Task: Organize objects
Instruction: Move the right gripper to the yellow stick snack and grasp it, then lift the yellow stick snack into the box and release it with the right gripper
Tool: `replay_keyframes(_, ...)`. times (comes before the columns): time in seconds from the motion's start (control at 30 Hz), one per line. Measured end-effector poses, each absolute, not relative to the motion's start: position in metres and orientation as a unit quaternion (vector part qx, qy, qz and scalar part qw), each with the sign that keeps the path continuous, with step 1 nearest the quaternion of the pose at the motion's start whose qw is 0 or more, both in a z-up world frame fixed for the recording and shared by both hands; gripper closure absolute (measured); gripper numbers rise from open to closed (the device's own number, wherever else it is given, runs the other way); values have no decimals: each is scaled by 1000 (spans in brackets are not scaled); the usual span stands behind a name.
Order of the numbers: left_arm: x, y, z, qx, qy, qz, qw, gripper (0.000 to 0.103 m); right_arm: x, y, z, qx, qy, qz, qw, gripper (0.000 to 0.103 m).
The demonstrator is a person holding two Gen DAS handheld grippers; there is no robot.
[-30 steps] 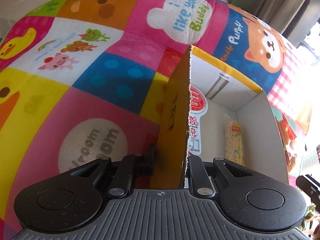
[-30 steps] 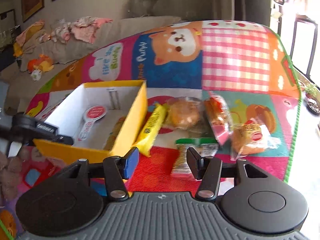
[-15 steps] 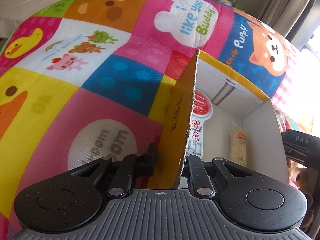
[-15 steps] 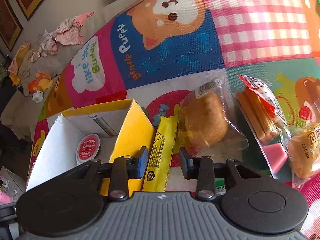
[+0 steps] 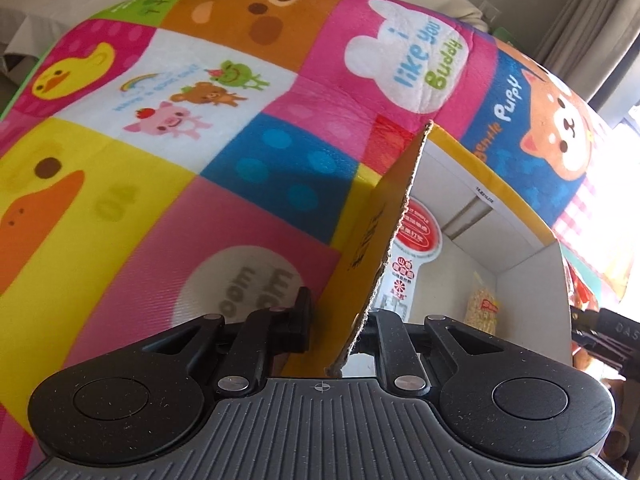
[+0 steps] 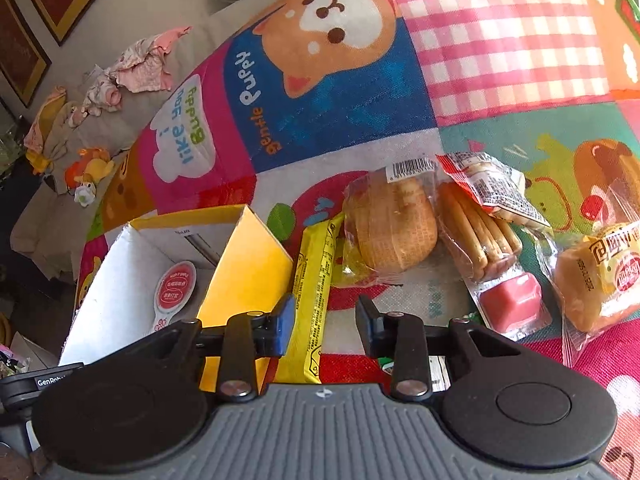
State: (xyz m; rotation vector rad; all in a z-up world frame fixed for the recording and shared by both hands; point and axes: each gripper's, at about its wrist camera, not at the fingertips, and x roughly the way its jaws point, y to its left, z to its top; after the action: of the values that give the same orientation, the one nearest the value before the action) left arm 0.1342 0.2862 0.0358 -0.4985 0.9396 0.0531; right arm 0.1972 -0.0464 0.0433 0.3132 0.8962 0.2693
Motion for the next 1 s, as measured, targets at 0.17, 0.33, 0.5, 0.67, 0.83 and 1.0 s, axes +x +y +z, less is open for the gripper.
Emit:
replay_keyframes(0.17, 129, 285, 37, -232, 449, 26, 863, 88, 206, -25, 35, 115, 432, 125, 886, 67)
replay_keyframes(0.33, 126, 281, 37, -225, 453, 20, 862, 88, 207, -21, 27, 97, 445, 118, 883, 71)
replay_keyframes(0.5, 127, 277, 36, -233, 455, 19, 859, 87, 175, -31, 34, 76, 454, 116, 880, 81)
replay_keyframes(0.67, 127, 278, 35, -243, 455, 23, 856, 87, 113, -43, 44, 50, 455, 139, 878, 83)
replay_keyframes(0.83, 127, 276, 35, -241, 454, 26, 857, 87, 60, -45, 48, -13, 447, 128, 885, 82)
replay_keyframes(1.0, 129, 274, 36, -242, 457, 26, 856, 87, 31, -19, 60, -64, 401, 165, 899, 78)
